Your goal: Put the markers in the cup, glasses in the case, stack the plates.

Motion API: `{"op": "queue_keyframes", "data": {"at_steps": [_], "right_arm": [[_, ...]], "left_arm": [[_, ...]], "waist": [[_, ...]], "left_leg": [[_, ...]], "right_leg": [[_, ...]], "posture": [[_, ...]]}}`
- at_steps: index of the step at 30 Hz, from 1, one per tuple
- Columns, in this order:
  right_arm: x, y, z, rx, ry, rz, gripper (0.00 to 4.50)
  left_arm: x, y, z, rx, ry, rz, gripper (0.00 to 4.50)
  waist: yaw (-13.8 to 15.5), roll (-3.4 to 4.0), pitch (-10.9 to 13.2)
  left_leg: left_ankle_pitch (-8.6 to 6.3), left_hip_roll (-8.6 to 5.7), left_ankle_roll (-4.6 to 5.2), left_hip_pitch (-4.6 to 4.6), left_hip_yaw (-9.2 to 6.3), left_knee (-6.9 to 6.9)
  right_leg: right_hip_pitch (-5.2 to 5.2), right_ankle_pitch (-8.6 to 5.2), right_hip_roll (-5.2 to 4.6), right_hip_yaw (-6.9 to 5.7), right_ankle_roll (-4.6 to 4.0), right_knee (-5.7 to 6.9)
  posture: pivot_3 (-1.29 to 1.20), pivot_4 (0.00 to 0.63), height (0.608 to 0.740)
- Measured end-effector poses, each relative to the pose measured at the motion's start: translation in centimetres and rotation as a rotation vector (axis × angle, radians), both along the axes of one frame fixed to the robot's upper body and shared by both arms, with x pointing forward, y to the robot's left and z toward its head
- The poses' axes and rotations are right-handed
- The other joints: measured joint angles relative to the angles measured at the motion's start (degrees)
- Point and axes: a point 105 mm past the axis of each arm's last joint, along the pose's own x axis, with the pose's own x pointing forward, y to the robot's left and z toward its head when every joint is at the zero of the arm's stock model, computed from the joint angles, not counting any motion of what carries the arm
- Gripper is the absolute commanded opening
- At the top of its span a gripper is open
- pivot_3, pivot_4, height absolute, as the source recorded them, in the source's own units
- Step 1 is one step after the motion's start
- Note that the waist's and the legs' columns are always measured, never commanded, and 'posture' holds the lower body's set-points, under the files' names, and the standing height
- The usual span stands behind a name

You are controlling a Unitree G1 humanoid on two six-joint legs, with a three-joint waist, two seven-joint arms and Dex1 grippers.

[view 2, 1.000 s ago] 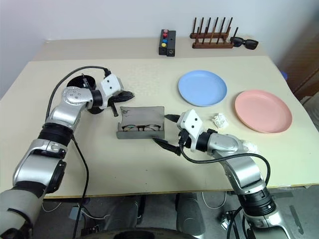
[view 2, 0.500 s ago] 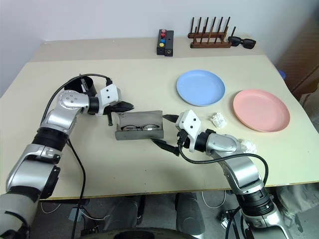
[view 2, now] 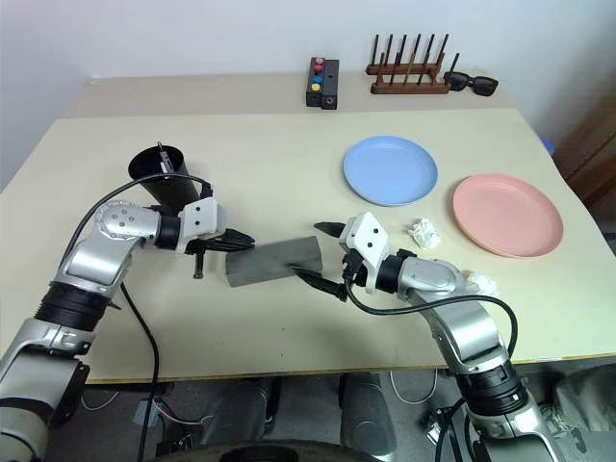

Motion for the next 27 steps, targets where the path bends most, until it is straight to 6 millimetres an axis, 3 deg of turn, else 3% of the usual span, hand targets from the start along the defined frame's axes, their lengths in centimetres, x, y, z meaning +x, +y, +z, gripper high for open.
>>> {"op": "queue_keyframes", "data": {"at_steps": [3, 8, 13, 18, 21, 27], "right_arm": [[1.1, -0.3, 0.2, -0.03, -0.036, -0.039, 4.5], [5.9, -3.4, 0.6, -0.204, -0.16, -0.25, 4.5], [9.2, -6.5, -0.4, -0.397, -0.229, -0.388, 4.5], [11.4, -8.2, -1.9, -0.553, -0.273, -0.441, 4.5], [12.2, -8.9, -1.8, -0.592, -0.298, -0.465, 3.71], [12.7, -10.2, -2.9, -0.646, -0.296, -0.499, 0.65]], "left_arm": [[0.5, -0.4, 0.6, -0.096, -0.003, 0.057, 0.2], [-0.6, -0.2, 3.8, -0.248, -0.05, 0.075, 0.2], [-3.5, -0.7, 3.5, -0.335, 0.027, 0.055, 0.2], [-5.8, -1.9, 3.3, -0.419, 0.099, 0.045, 0.2], [-6.5, -2.5, 3.6, -0.454, 0.114, 0.05, 0.12], [-6.9, -3.1, 3.9, -0.501, 0.135, 0.081, 0.12]], "waist": [[-0.02, 0.0, 0.0], [-0.43, 0.01, 0.0], [-0.29, 0.02, 0.01], [-0.28, 0.02, 0.01], [-0.22, 0.02, 0.01], [-0.28, 0.02, 0.01]], "left_leg": [[0.0, 0.0, 0.0, -0.01, 0.0, 0.01], [0.0, 0.01, 0.0, 0.0, 0.03, -0.08], [0.0, 0.01, 0.0, -0.04, 0.05, -0.12], [0.0, 0.01, 0.0, -0.01, 0.08, -0.06], [0.0, 0.01, 0.0, 0.01, 0.06, -0.04], [0.0, 0.0, 0.0, 0.01, 0.07, -0.05]], "right_leg": [[-0.01, 0.07, 0.0, 0.0, 0.12, 0.01], [-0.08, 0.1, 0.0, 0.01, 0.14, 0.01], [-0.13, 0.1, 0.0, 0.02, 0.12, 0.0], [-0.08, 0.03, 0.0, 0.06, -0.07, 0.0], [-0.04, 0.03, 0.01, 0.05, -0.08, 0.0], [-0.03, 0.03, 0.01, 0.05, -0.09, -0.01]], "posture": [[0.0, 0.15, 0.739], [0.0, 0.15, 0.739], [0.0, 0.15, 0.739], [0.0, 0.15, 0.739], [0.0, 0.15, 0.739], [0.0, 0.15, 0.739]]}}
